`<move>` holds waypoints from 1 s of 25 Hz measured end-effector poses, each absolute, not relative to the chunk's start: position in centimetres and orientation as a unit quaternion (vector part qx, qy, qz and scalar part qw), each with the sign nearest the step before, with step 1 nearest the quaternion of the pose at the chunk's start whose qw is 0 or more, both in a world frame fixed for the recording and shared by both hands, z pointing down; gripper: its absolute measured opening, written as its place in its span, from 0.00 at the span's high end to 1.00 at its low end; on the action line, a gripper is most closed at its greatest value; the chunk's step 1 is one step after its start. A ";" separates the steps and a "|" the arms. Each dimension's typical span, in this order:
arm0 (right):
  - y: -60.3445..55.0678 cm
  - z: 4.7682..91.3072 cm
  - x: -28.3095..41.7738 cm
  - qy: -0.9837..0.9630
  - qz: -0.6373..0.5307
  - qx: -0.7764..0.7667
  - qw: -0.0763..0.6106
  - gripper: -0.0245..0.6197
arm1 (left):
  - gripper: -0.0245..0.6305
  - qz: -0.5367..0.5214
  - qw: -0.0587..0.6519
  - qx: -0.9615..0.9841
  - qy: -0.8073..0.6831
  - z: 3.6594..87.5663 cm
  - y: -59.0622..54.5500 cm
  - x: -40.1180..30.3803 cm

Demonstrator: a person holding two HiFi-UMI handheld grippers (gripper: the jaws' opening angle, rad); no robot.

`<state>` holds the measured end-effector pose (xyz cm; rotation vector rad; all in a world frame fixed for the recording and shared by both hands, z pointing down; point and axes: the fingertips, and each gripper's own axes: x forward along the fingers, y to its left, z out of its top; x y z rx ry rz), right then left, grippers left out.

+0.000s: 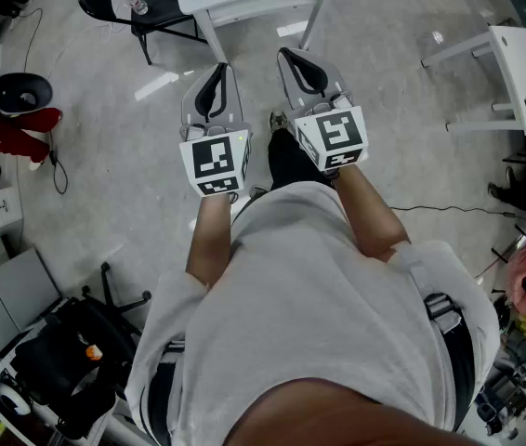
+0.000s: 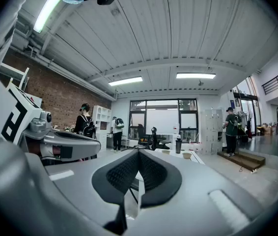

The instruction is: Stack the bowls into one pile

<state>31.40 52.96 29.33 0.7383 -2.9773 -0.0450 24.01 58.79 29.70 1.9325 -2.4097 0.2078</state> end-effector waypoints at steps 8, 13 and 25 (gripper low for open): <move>42.7 29.8 26.5 -0.969 -0.014 0.243 0.038 0.96 | 0.96 0.065 0.053 0.616 -0.783 30.6 49.4 17.9; 33.4 30.1 24.3 -0.969 0.000 0.242 0.045 0.96 | 0.96 0.101 0.055 0.617 -0.779 30.9 40.4 15.4; 17.5 35.0 20.5 -0.967 0.041 0.232 0.099 0.96 | 0.96 0.110 0.139 0.613 -0.770 35.8 25.4 10.7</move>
